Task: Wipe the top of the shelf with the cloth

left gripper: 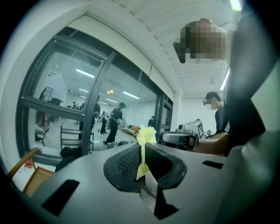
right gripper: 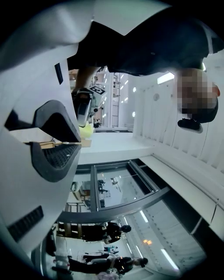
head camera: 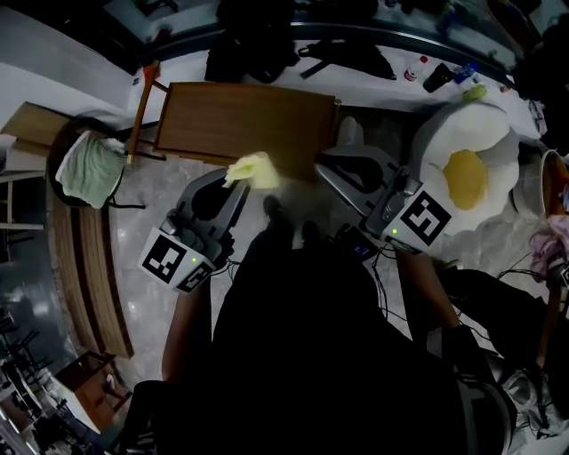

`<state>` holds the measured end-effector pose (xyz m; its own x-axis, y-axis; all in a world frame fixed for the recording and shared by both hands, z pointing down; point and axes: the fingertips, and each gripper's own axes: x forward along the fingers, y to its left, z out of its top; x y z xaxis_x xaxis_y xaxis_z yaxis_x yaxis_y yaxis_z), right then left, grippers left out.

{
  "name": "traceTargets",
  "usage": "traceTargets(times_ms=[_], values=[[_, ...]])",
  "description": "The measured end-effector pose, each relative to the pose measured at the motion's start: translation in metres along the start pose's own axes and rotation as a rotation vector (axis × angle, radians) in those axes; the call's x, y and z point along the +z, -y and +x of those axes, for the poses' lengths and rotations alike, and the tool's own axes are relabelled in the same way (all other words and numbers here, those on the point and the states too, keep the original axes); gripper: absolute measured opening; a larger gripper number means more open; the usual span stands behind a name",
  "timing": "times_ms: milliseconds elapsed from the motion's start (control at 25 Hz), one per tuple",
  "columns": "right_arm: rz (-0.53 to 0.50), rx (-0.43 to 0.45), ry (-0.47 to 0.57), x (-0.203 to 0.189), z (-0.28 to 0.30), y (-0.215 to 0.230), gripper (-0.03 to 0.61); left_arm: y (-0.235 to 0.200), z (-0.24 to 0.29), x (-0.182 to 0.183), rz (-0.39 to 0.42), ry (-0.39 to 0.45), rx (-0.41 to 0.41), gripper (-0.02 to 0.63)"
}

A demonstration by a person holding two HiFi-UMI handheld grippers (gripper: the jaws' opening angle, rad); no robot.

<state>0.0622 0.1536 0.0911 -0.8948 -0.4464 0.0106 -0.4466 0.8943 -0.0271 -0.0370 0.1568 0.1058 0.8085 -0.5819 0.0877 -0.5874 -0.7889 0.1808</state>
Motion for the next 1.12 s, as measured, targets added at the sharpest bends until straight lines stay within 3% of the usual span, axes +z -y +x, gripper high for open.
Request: traceTargets(times_ms=[320,720,1120], values=[[0.04,0.035,0.033,-0.017,-0.015,-0.027,0.026,0.048,-0.006,-0.018,-0.012,-0.032,-0.024,0.031],[0.049,0.056,0.026,-0.024,-0.005,-0.033,0.026,0.041,-0.01,-0.036,-0.039,-0.066,-0.014,0.031],[0.022,0.19,-0.04,-0.035,0.014,-0.069,0.026,0.035,-0.026,-0.066,-0.087,-0.003,0.053,0.032]])
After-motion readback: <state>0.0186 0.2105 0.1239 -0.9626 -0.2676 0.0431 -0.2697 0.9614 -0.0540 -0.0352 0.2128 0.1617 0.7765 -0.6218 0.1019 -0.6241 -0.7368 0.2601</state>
